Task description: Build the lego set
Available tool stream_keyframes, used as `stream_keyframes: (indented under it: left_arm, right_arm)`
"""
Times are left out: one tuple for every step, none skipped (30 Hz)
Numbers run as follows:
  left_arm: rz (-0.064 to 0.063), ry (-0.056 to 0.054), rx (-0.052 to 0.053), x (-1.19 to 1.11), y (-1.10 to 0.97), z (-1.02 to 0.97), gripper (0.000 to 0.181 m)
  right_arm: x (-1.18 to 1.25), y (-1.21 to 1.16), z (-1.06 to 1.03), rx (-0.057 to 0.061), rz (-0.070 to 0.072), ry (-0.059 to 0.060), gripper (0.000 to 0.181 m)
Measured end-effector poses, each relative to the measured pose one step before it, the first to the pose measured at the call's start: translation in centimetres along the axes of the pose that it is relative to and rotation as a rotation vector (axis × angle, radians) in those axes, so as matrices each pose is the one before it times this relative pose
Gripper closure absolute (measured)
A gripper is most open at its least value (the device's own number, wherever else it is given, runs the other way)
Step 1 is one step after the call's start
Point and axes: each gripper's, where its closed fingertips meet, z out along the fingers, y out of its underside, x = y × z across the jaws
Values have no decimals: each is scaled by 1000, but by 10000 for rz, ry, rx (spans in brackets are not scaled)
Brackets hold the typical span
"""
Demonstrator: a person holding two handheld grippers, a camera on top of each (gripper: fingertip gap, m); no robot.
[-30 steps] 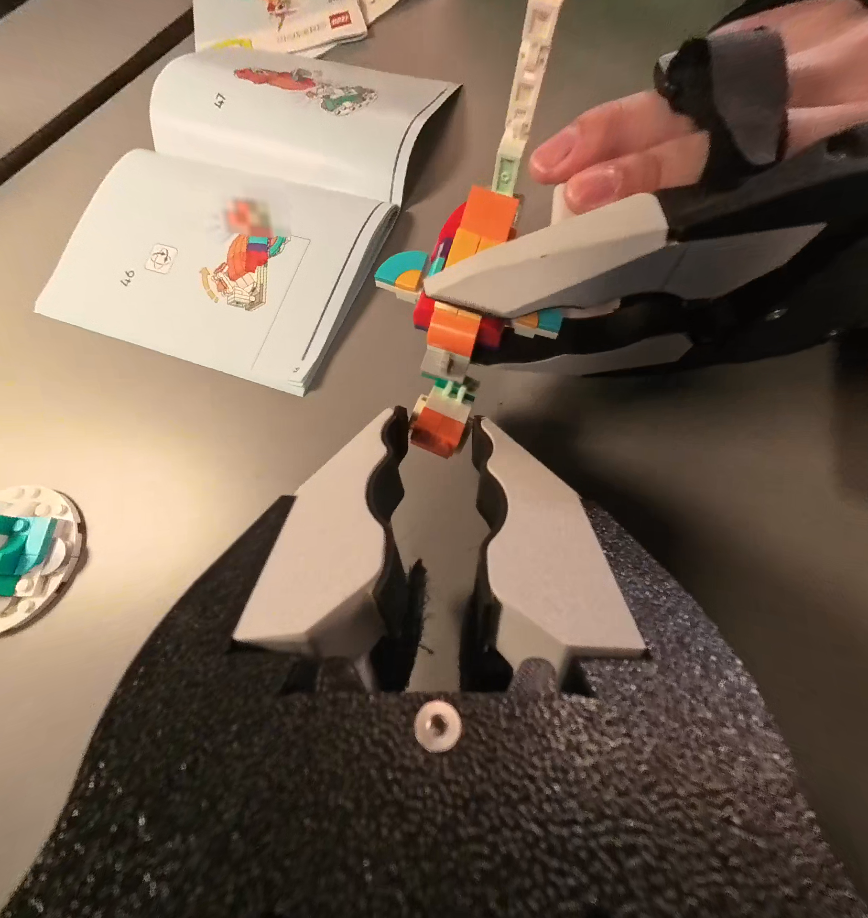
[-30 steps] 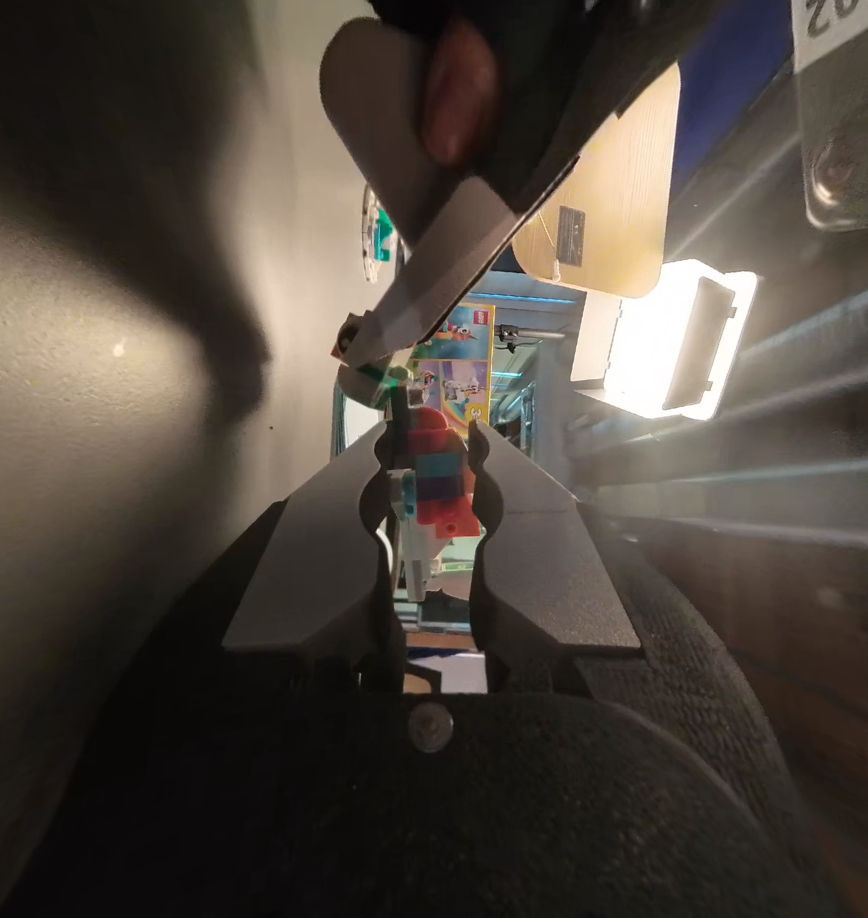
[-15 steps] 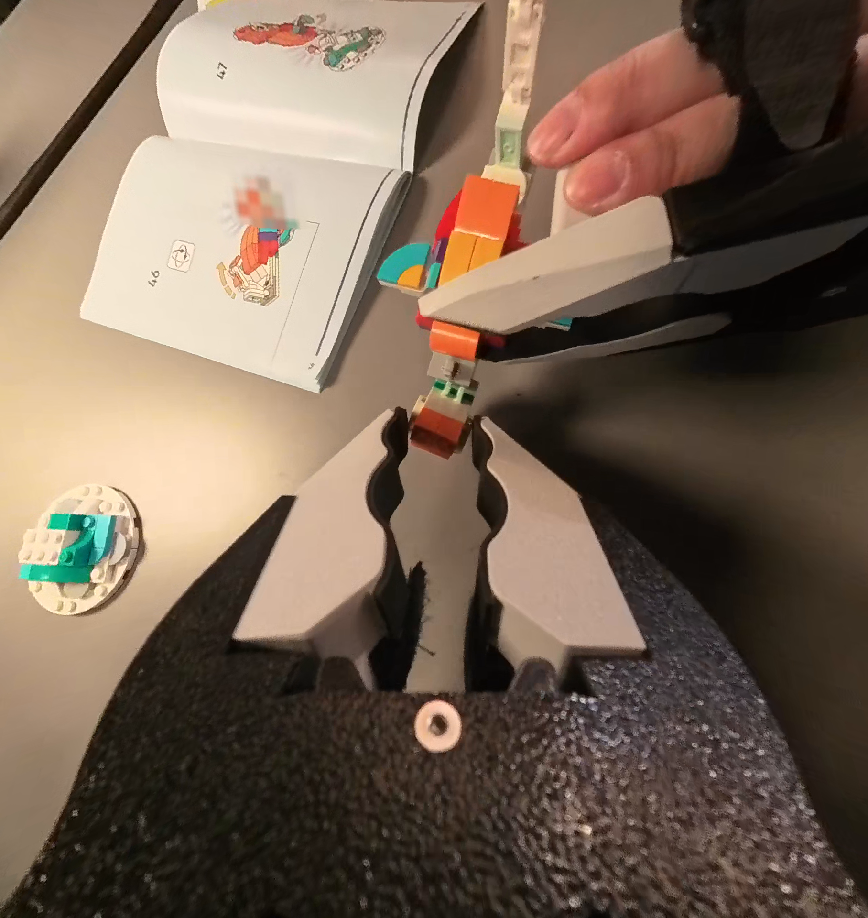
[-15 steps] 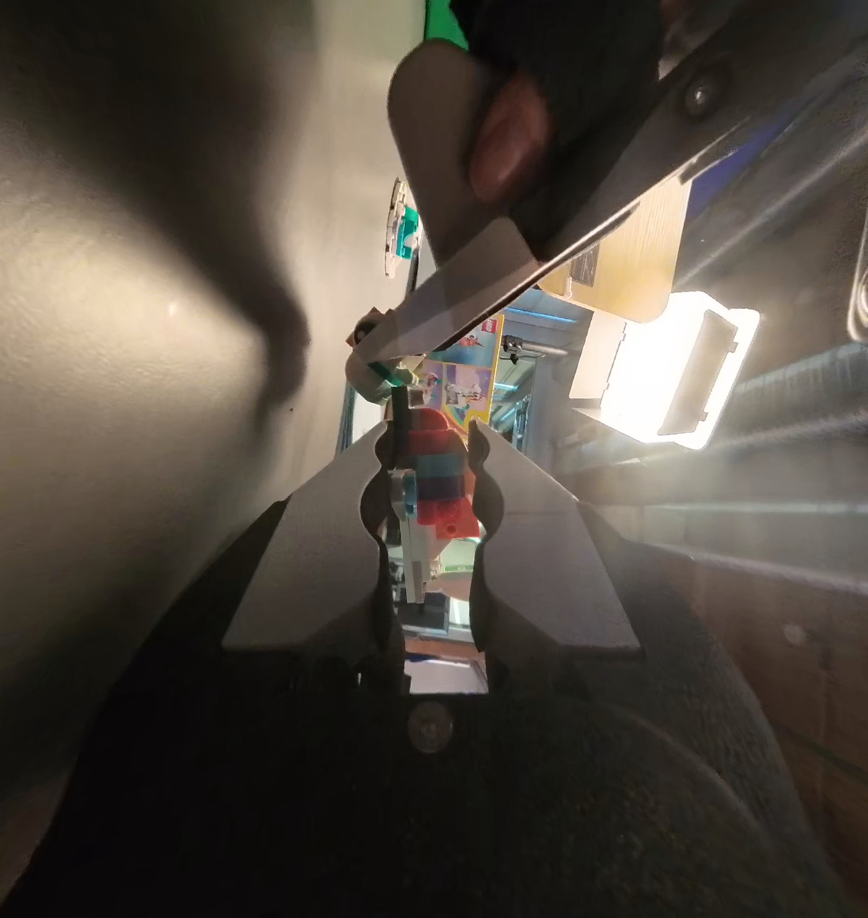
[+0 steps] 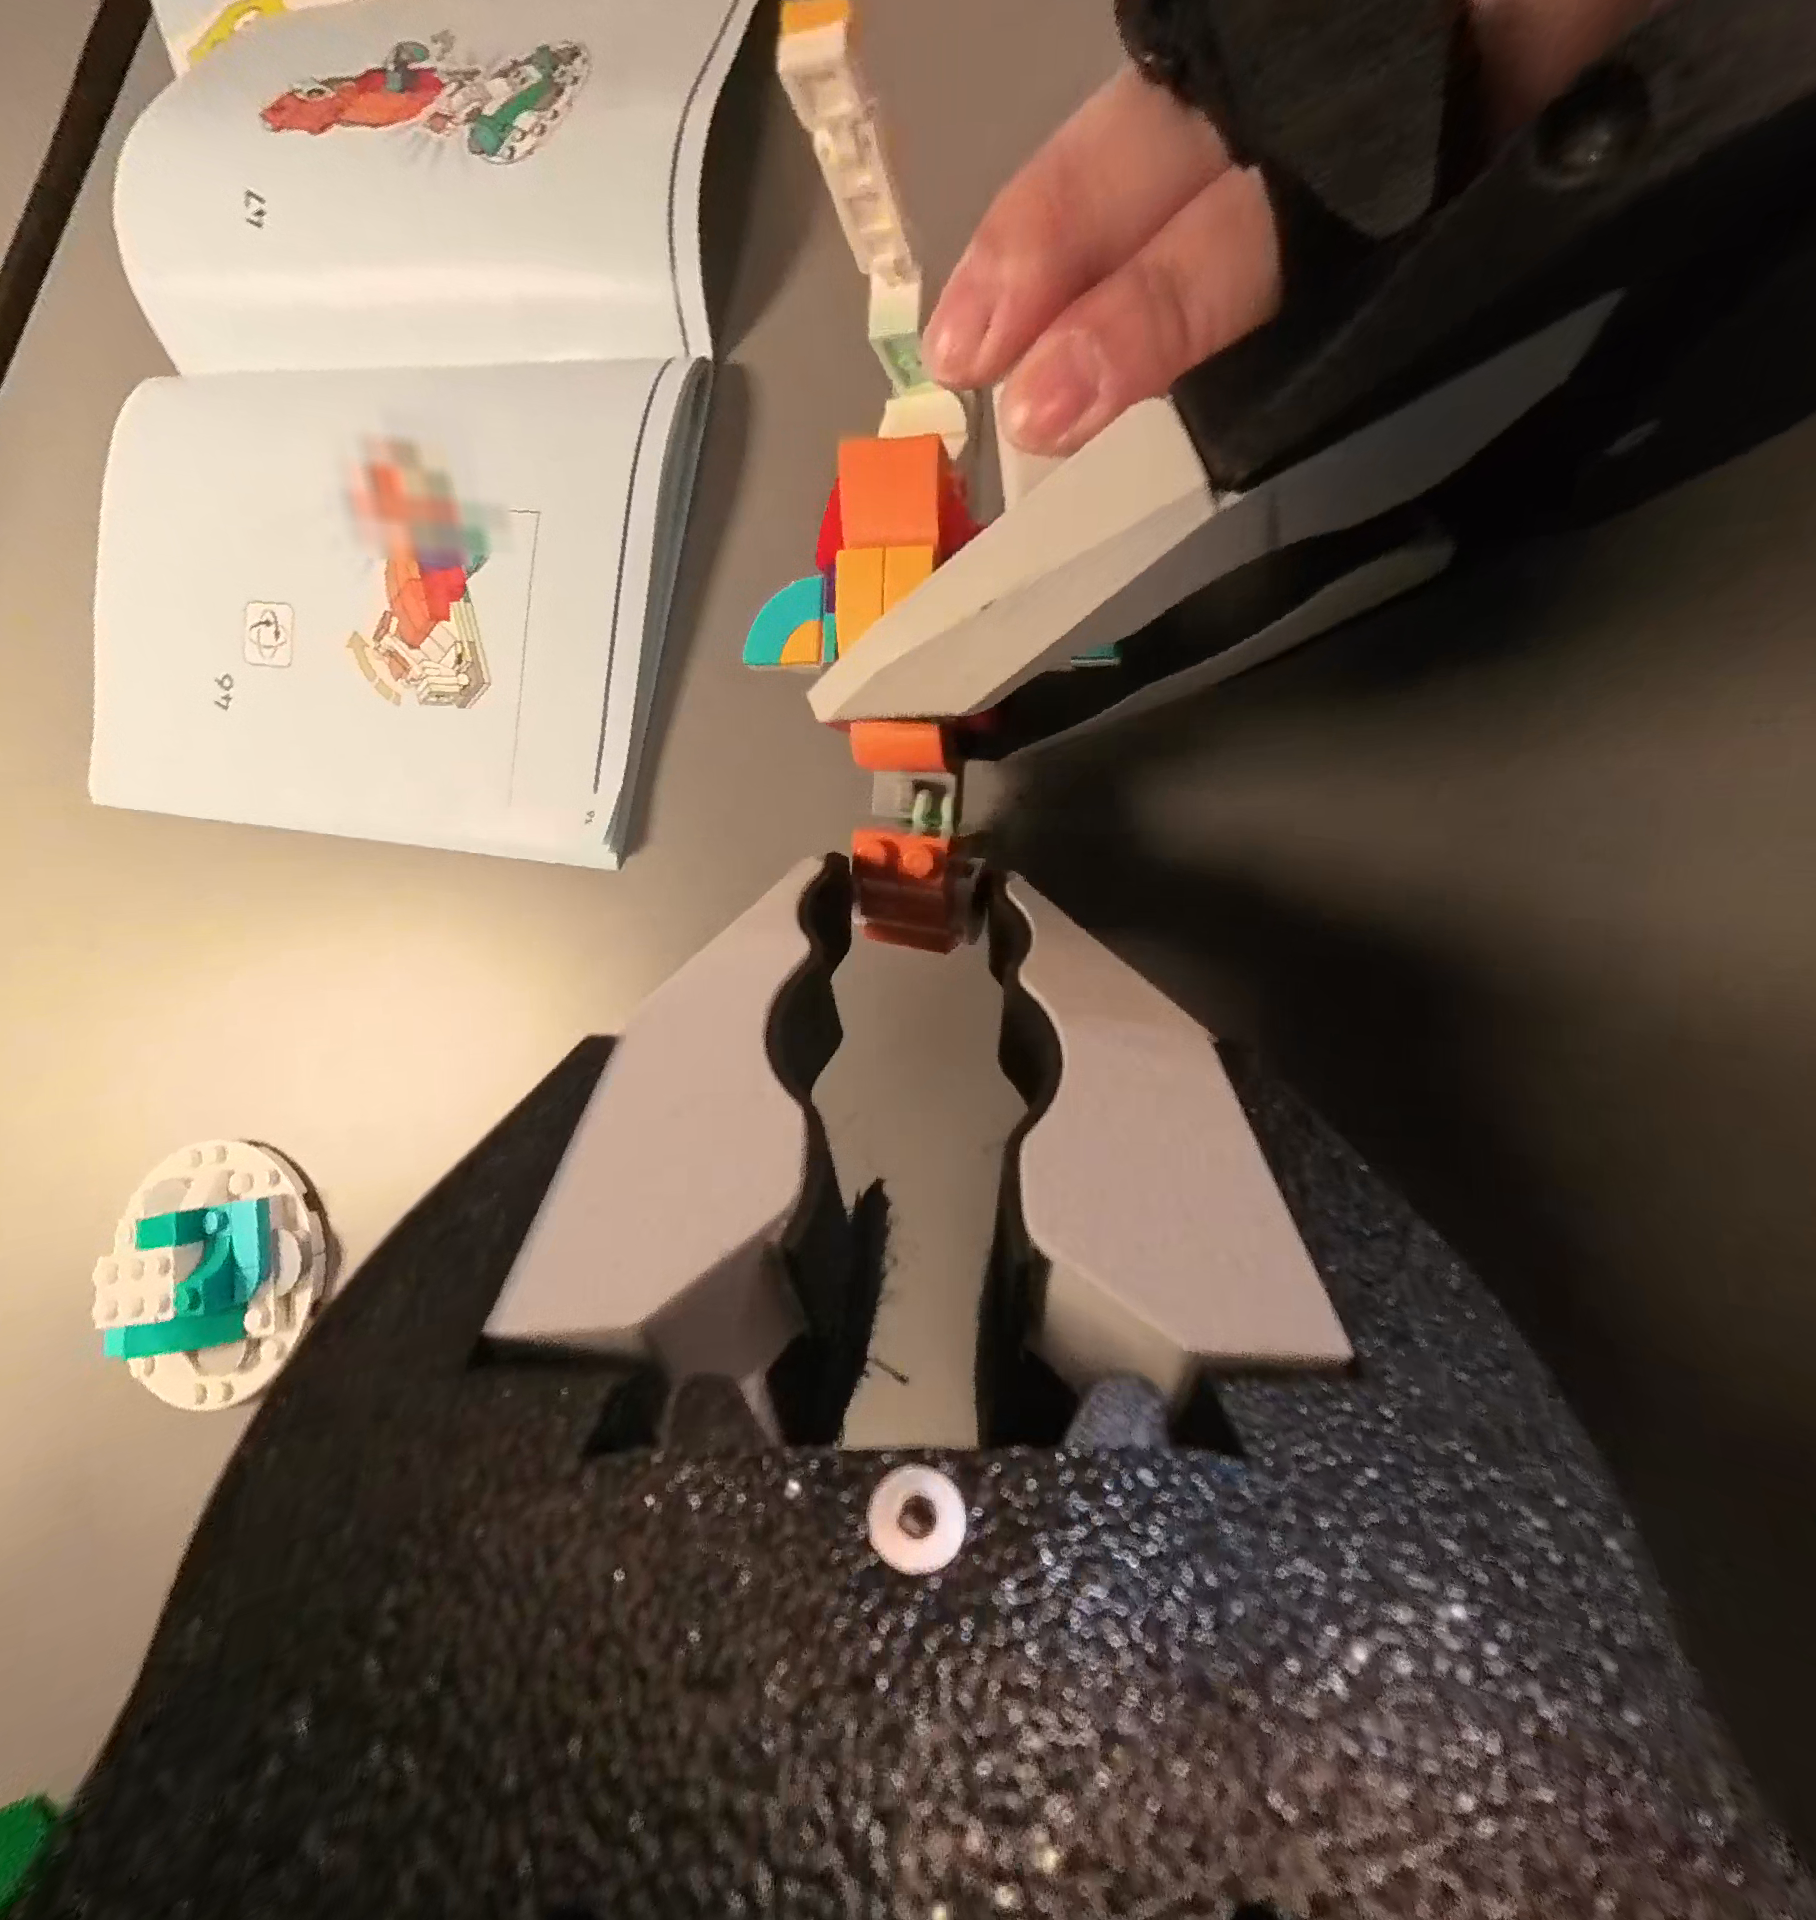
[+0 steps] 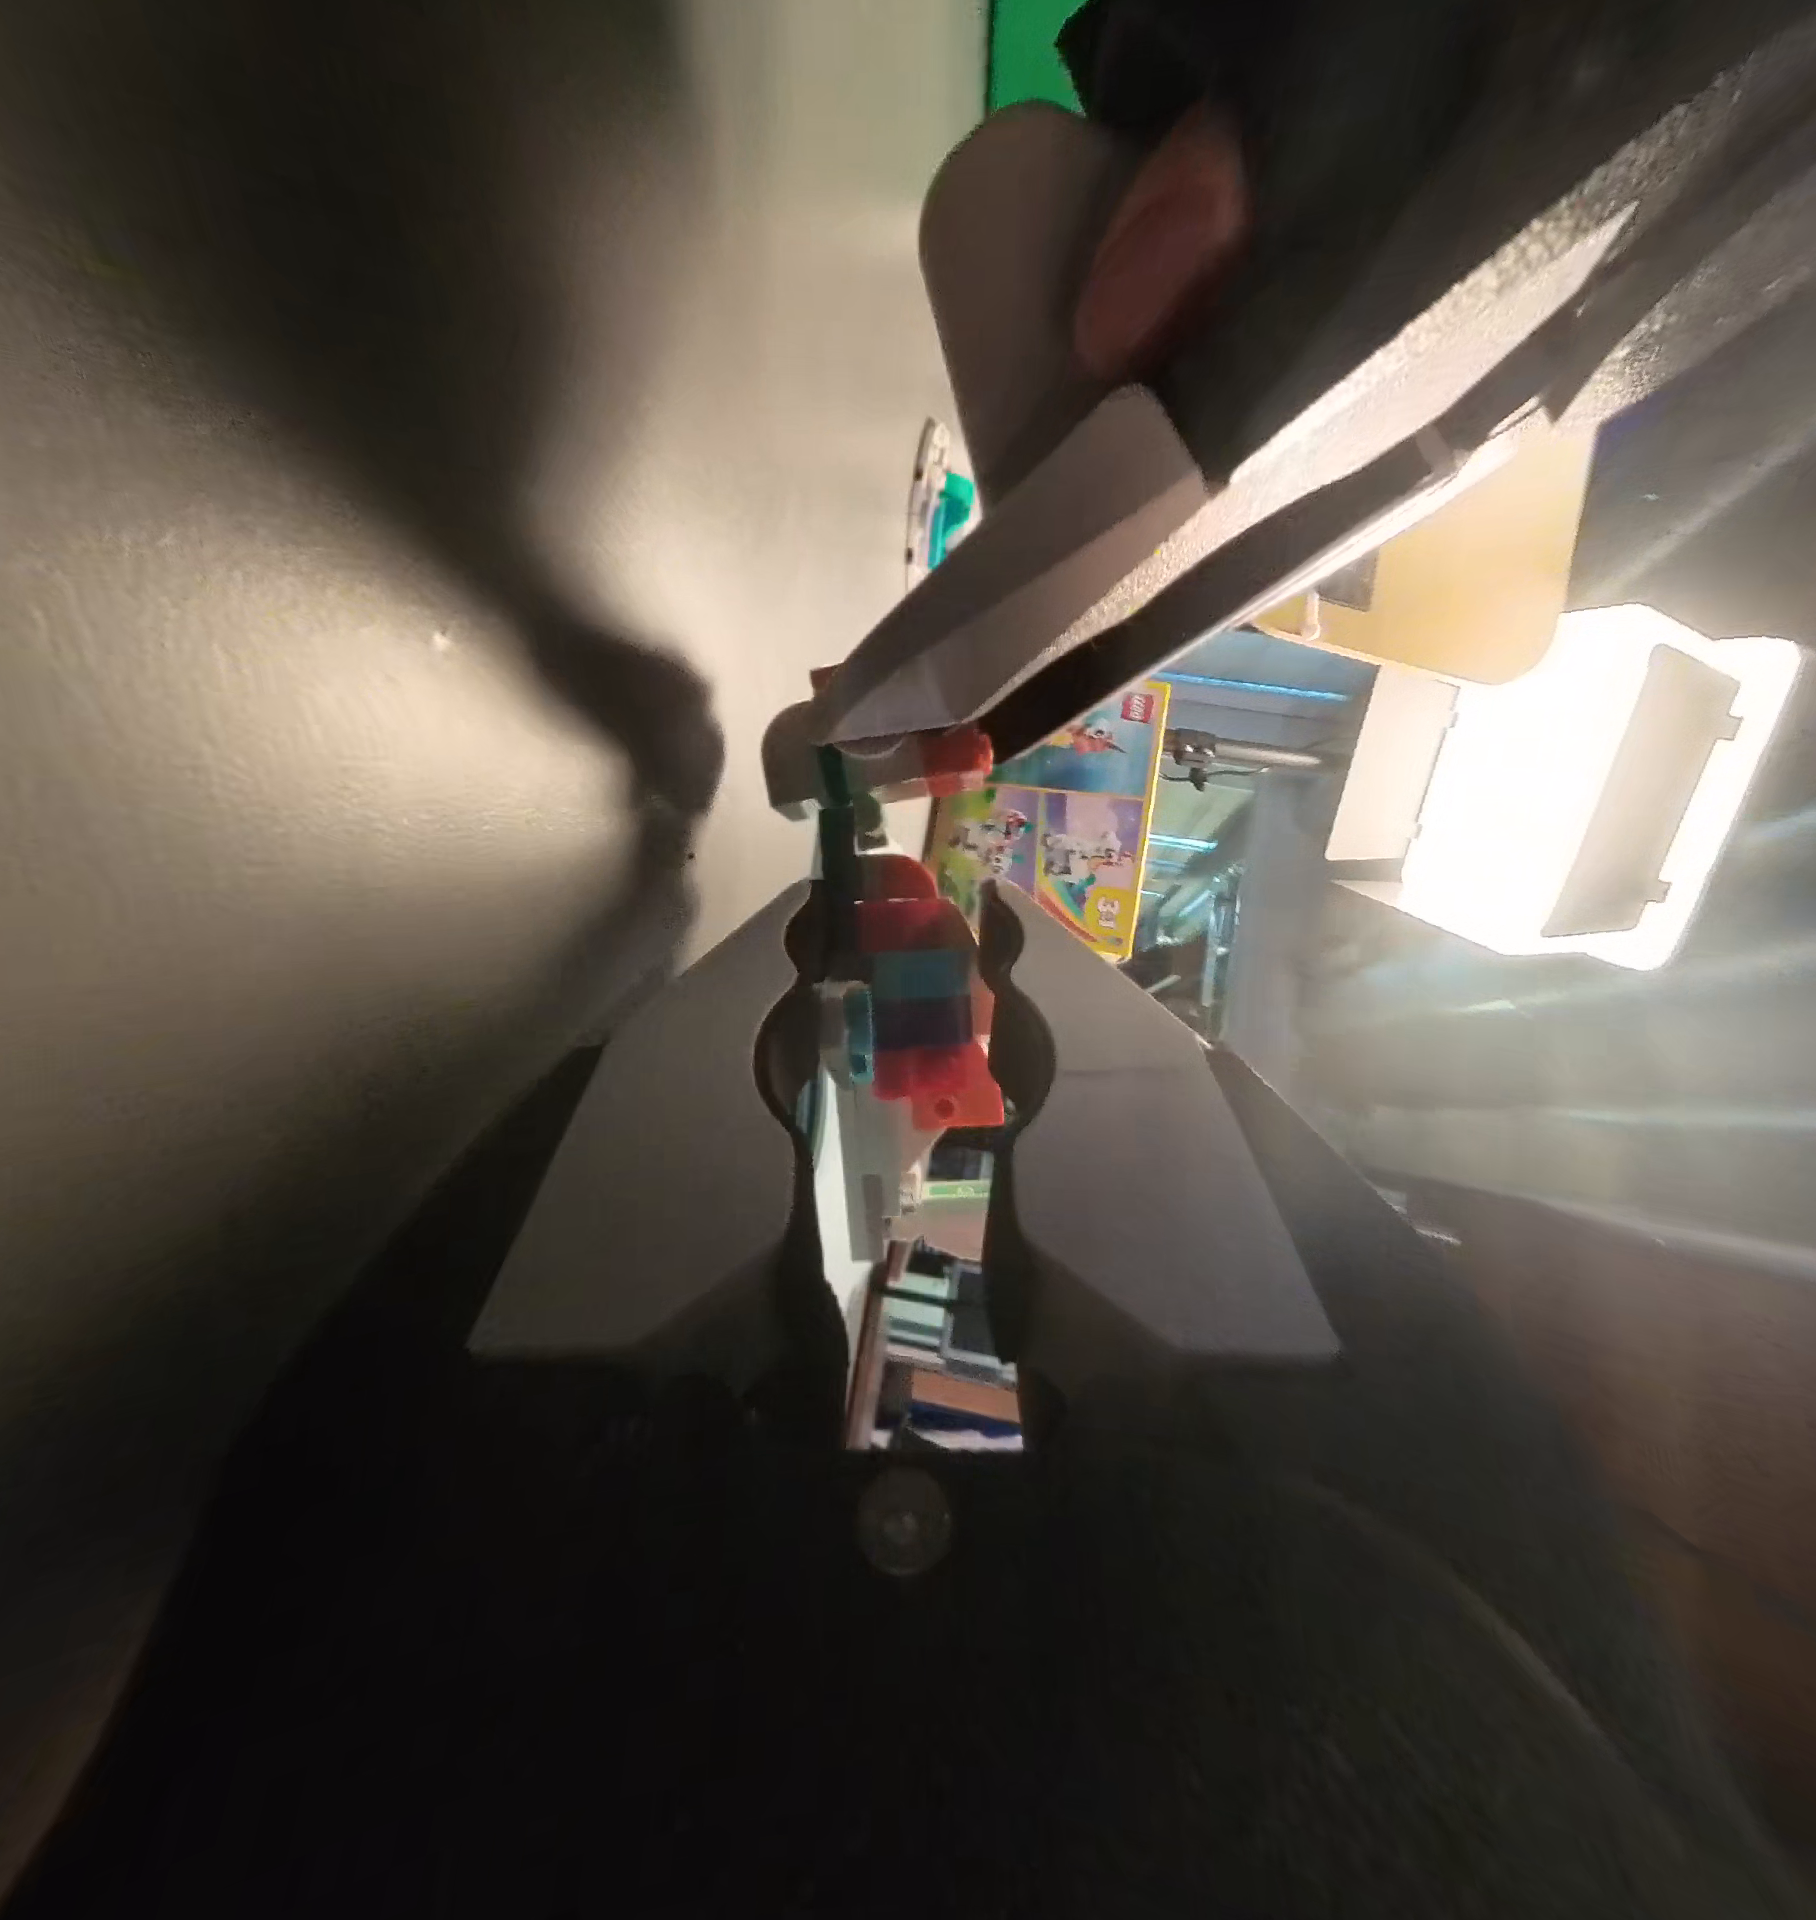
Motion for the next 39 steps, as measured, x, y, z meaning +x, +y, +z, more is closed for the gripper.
stream_keyframes:
  left_arm:
    - [27,130,57,125,25,83,157]
    - [-2,137,68,140,49,102,157]
    - [-37,115,65,117,78,121,157]
    - [-44,78,-12,99,186,152,157]
    - [2,39,-64,81,240,167,157]
    - [17,-4,37,64,62,149,157]
    - [0,12,79,106,-22,145,157]
    - [-24,14,28,81,25,127,157]
    - [-40,-6,5,17,43,95,157]
    - [-77,5,64,-3,-46,22,157]
    - [-103,25,20,3,25,5,157]
    - [-126,21,13,-24,35,-7,157]
    - [-138,14,12,-24,52,-10,157]
    - [-130,-23,7,-93,66,-33,156]
    - [-132,-72,2,-156,88,-52,156]
    - [-121,-77,1,-168,114,-76,154]
    - [-126,-110,3,-187,131,-97,153]
    - [-155,-98,16,-130,159,-121,152]
    - [-170,-59,38,-46,182,-132,152]
    - [-162,-79,56,-62,196,-176,151]
    - [-133,-99,68,-102,221,-199,149]
    - [-117,-87,67,-103,246,-226,147]
    - [-111,-51,60,-94,255,-243,146]
    - [-127,-70,63,-147,247,-223,144]
    - [-131,-42,56,-135,241,-212,142]
    - [-130,0,33,-95,242,-200,141]
    - [-129,5,22,-108,229,-196,140]
    - [-116,-1,27,-116,198,-158,140]
    - [-97,18,47,-90,151,-116,140]
    - [-71,69,90,16,33,-50,141]
    - [-42,148,134,169,-67,10,142]
    - [-18,202,130,288,-110,67,143]
    - [-27,132,74,174,-54,116,144]
    - [-14,64,13,54,14,140,147]
    - [-7,46,61,27,-69,100,150]
    - [12,36,59,4,-98,59,156]
    - [17,-34,15,-89,-32,39,161]
    - [23,-37,-23,-94,5,16,162]
    - [30,3,-31,-8,2,-4,162]
  right_arm:
    - [-158,-26,-60,71,77,-129,155]
    - [-182,-42,-52,80,109,-152,155]
    - [-184,-32,-38,73,116,-152,155]
    - [-144,-30,-22,56,91,-126,155]
    - [-104,-73,-40,63,58,-82,155]
    - [-92,-94,-31,69,48,-79,154]
    - [-133,-107,-26,57,71,-122,154]
    - [-137,-63,-19,34,89,-119,155]
    - [-84,-2,-4,-3,63,-80,155]
    - [-30,11,-4,-10,13,-31,155]
    - [-1,-13,-16,-2,-14,-5,155]
    - [-4,-23,-19,-1,-10,-4,155]
    - [5,-39,-14,10,-3,-1,155]
    - [-3,-43,-9,12,-5,0,155]
    - [5,-30,-19,4,-5,-2,155]
    - [7,-10,2,-2,4,-1,155]
    - [0,-10,-5,1,14,1,155]
    - [11,-11,-1,-1,18,2,154]
    - [13,0,9,-5,20,1,154]
    - [9,5,7,-8,26,2,154]
    - [16,2,16,-8,20,3,154]
    - [19,-1,10,-4,10,1,154]
    - [8,-12,10,-3,11,2,154]
    - [19,-3,11,-2,11,1,154]
    - [7,0,5,-2,8,0,154]
    - [15,-1,2,-2,10,0,154]
    - [13,1,-2,-3,24,-1,154]
    - [4,16,8,-12,62,-7,154]
    - [1,42,-3,-28,97,-21,154]
    - [13,37,11,-39,87,-29,154]
    - [16,38,11,-49,84,-23,154]
    - [12,44,9,-48,125,-20,154]
    - [0,10,-8,-5,188,-32,154]
    - [-7,-52,-31,61,237,-52,154]
    - [18,-105,-67,98,206,-37,154]
    - [72,-71,-84,70,91,11,154]
    - [99,5,-72,5,-38,45,154]
    - [65,58,-57,-41,-104,38,154]
    - [-12,73,-28,-56,-113,0,154]
